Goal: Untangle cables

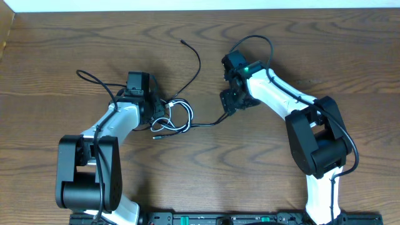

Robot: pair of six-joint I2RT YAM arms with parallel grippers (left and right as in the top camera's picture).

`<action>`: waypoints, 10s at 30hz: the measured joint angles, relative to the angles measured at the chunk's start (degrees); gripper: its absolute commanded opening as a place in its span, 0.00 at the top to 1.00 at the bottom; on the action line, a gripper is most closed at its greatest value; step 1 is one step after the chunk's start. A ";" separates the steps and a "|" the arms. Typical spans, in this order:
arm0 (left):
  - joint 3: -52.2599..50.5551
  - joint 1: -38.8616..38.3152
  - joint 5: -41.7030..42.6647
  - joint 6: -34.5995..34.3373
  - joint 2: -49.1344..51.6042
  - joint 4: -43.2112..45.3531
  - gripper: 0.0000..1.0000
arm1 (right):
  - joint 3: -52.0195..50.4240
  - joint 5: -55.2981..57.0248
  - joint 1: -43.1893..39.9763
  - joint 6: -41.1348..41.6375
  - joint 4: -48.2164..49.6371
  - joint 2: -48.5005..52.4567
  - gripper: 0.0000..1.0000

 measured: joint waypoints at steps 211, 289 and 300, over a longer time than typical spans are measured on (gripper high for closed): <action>-0.76 -6.14 5.09 -11.15 -8.41 -12.41 0.60 | 6.82 -12.92 6.29 13.44 -7.65 5.53 0.99; -4.26 6.38 37.46 -14.80 -2.03 22.97 0.93 | 2.69 -36.22 2.43 19.52 18.56 8.48 0.76; -4.26 6.19 37.48 -14.80 -2.03 23.61 0.93 | 2.67 -51.45 -4.42 14.08 16.39 8.48 0.62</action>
